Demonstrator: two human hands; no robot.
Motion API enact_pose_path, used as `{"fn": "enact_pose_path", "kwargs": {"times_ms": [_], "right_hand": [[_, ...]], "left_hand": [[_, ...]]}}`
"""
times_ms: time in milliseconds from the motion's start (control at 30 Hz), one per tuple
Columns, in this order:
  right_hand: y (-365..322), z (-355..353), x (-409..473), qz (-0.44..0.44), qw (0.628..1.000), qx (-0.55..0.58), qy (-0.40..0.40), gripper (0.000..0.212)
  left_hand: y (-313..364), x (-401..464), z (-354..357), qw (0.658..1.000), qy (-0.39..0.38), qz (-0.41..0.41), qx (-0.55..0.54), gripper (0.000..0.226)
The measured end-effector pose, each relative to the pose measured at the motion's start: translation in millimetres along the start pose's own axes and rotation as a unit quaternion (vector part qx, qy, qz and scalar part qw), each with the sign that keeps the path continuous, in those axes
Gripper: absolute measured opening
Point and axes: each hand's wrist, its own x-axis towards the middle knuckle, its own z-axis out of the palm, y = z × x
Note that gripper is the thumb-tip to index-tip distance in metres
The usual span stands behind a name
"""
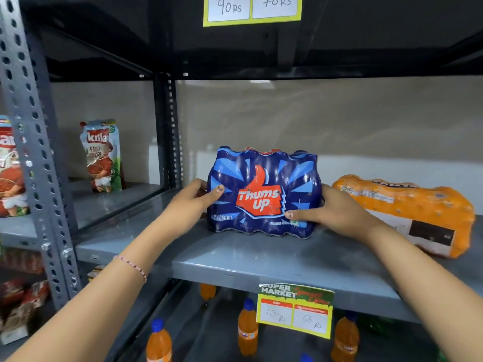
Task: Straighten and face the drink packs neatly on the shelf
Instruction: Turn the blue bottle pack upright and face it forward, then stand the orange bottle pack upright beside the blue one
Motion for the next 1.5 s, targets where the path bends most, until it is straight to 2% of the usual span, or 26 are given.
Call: {"fn": "enact_pose_path", "kwargs": {"times_ms": [133, 300, 433, 533, 567, 633, 700, 767, 833, 867, 900, 1000, 1067, 1167, 1233, 1300, 1367, 1433, 1500], "right_hand": [[-10, 0, -31, 0.016, 0.999, -0.014, 0.027, 0.06], [-12, 6, -66, 0.034, 0.996, 0.051, 0.065, 0.072], [-14, 6, -72, 0.04, 0.996, 0.041, 0.074, 0.082], [-20, 9, -69, 0.037, 0.996, 0.011, 0.075, 0.077], [-11, -13, -76, 0.047, 0.996, 0.008, 0.074, 0.076], [-12, -20, -75, 0.063, 0.996, 0.055, 0.02, 0.084], [-15, -32, -68, 0.06, 0.994, 0.085, 0.022, 0.1], [-14, -56, -53, 0.018, 0.991, -0.005, 0.131, 0.088], [-2, -99, -35, 0.019, 0.958, -0.145, 0.248, 0.062], [8, -121, -26, 0.045, 0.939, -0.203, 0.273, 0.054], [18, -138, -15, 0.096, 0.926, -0.253, 0.264, 0.051], [50, -156, 11, 0.289, 0.897, -0.316, 0.11, 0.07], [59, -157, 19, 0.314, 0.891, -0.32, 0.068, 0.078], [59, -156, 18, 0.301, 0.889, -0.328, 0.103, 0.079], [61, -157, 13, 0.325, 0.884, -0.298, 0.152, 0.074], [65, -161, 7, 0.358, 0.878, -0.259, 0.186, 0.069], [68, -163, 5, 0.373, 0.881, -0.253, 0.146, 0.059], [68, -163, 6, 0.376, 0.881, -0.258, 0.124, 0.058], [68, -165, 7, 0.368, 0.892, -0.238, 0.111, 0.06]], "left_hand": [[-3, -24, -1, 0.999, -0.009, 0.047, 0.002, 0.032], [-4, -45, 1, 0.996, 0.005, 0.087, -0.01, 0.042], [-4, -51, 5, 0.994, 0.019, 0.102, -0.024, 0.036], [-8, -52, 0, 0.993, 0.022, 0.11, -0.04, 0.031], [5, -47, 22, 0.992, 0.011, 0.12, -0.043, 0.03], [4, -50, 21, 0.991, 0.013, 0.122, -0.05, 0.033], [-5, -53, 13, 0.992, 0.016, 0.119, -0.035, 0.042], [-16, -57, 9, 0.989, 0.058, 0.134, 0.01, 0.048], [-11, -61, 16, 0.967, 0.151, 0.198, 0.057, 0.044], [-3, -64, 23, 0.95, 0.195, 0.236, 0.059, 0.041], [5, -67, 32, 0.934, 0.226, 0.274, 0.041, 0.038], [35, -79, 68, 0.895, 0.244, 0.373, -0.015, 0.036], [55, -87, 97, 0.882, 0.222, 0.415, -0.032, 0.037], [84, -98, 134, 0.879, 0.161, 0.446, -0.047, 0.034], [99, -102, 159, 0.896, 0.112, 0.423, -0.077, 0.032], [114, -101, 187, 0.929, 0.059, 0.354, -0.092, 0.031], [131, -94, 213, 0.961, 0.006, 0.27, -0.068, 0.034], [149, -79, 235, 0.988, -0.011, 0.149, -0.043, 0.044], [161, -58, 251, 0.998, -0.014, -0.023, -0.057, 0.058]]}}
